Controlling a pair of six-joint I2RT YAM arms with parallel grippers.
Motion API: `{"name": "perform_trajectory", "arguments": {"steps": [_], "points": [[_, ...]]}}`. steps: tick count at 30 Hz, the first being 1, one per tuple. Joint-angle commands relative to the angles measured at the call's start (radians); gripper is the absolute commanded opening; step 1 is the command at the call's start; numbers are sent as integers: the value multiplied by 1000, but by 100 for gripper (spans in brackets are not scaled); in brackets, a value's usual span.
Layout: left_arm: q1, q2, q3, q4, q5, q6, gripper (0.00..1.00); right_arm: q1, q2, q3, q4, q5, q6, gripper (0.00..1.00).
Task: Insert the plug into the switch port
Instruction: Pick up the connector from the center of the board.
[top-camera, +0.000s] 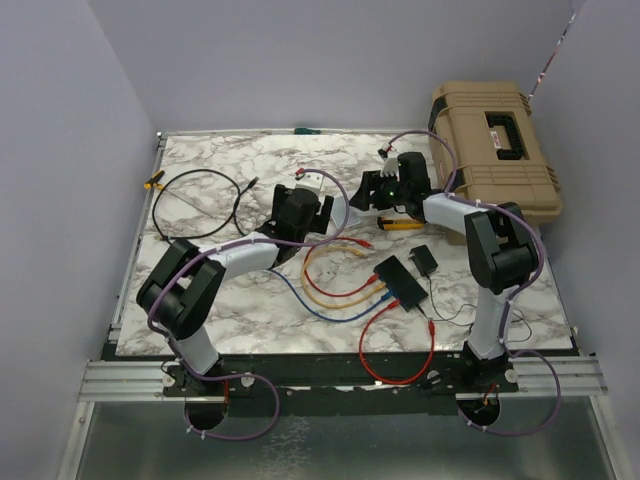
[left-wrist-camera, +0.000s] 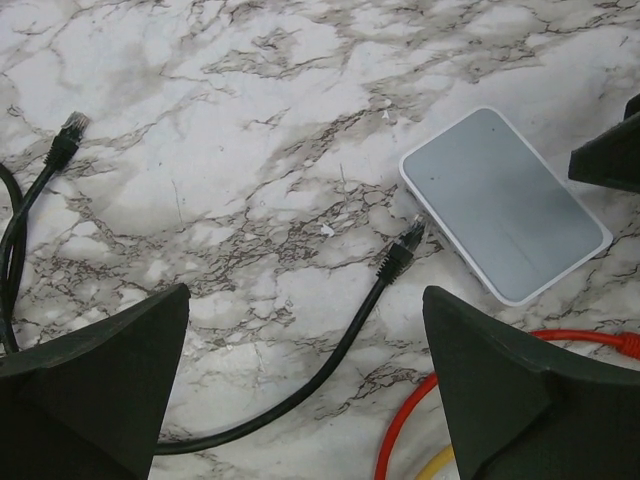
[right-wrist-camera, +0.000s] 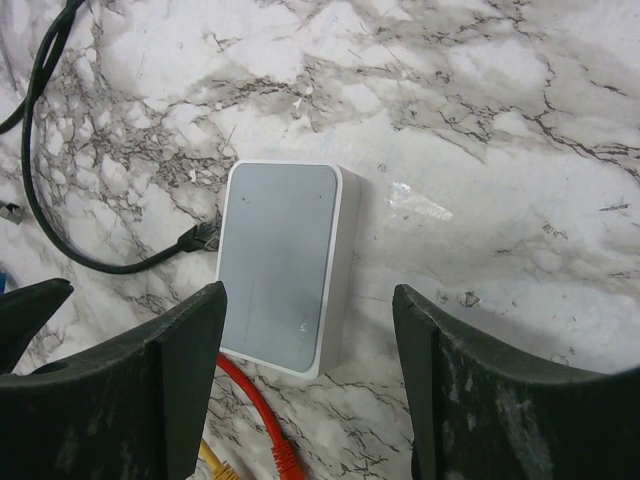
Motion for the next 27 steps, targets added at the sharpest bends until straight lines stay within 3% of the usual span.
{"name": "perform_trajectory", "arguments": {"steps": [1,6,16,27], "points": [[-2,17,30,-45,-6,6,98,-7,-47,-17,39,25,-5,72],[-55,91,102,-113,-92,80,92,-12,-42,-16,40,28,2,72],[-122,261,294,-252,-197,177,54,-28,-36,-12,30,37,26,72],[-120,380,371,-277,-180,193,45,-42,-25,-10,33,29,45,72]]}}
